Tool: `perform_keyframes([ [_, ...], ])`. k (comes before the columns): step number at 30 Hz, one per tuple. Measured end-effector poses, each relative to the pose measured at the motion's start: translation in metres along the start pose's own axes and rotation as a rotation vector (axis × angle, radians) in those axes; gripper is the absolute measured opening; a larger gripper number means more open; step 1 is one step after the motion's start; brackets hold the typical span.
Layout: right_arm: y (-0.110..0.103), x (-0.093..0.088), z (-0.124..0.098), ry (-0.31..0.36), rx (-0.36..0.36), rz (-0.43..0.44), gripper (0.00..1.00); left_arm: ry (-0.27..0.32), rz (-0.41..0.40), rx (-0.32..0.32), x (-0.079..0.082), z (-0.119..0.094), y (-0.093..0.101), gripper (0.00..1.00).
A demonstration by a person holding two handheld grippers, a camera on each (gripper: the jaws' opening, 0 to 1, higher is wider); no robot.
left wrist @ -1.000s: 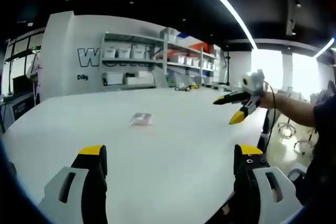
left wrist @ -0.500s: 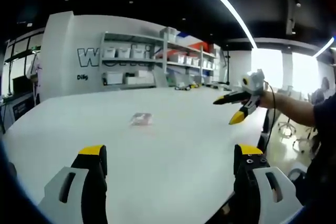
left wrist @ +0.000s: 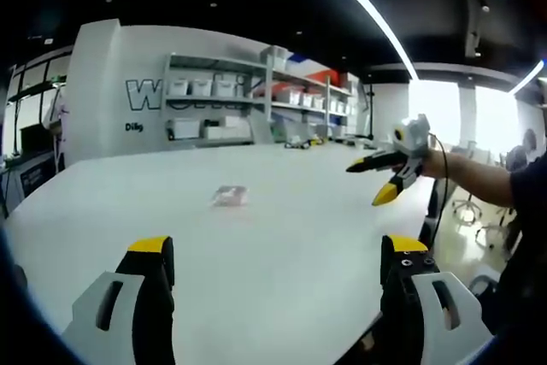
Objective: Open the resealable bag by pulling the two sides of the seal apart until the entire bag opening is separated and visibly accessible.
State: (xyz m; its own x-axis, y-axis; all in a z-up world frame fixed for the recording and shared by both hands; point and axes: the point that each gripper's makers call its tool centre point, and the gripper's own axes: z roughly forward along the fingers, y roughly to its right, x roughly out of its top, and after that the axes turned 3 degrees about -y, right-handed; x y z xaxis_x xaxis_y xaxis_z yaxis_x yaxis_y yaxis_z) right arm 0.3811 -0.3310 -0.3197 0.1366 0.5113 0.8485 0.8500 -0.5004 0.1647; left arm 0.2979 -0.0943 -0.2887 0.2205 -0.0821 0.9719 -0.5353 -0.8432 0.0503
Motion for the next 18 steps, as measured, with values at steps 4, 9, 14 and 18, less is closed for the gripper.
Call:
perform_keyframes([
  [4,-0.0011,-0.0011,0.0001,-0.004,-0.001,-0.002,0.88,-0.005,0.001,0.000,-0.0010,0.0003,0.0003,1.00],
  [9,-0.0005,-0.0006,0.0002,-0.005,-0.001,-0.005,0.88,-0.003,-0.001,0.001,-0.0012,0.0001,-0.0002,1.00],
  [14,0.0012,0.0002,0.0006,-0.004,-0.001,-0.003,0.88,-0.004,0.001,0.002,-0.0014,0.0000,-0.0008,1.00],
  [18,-0.0006,-0.0010,0.0006,-0.004,-0.002,-0.002,0.88,-0.007,0.001,0.001,-0.0023,0.0006,-0.0006,1.00],
])
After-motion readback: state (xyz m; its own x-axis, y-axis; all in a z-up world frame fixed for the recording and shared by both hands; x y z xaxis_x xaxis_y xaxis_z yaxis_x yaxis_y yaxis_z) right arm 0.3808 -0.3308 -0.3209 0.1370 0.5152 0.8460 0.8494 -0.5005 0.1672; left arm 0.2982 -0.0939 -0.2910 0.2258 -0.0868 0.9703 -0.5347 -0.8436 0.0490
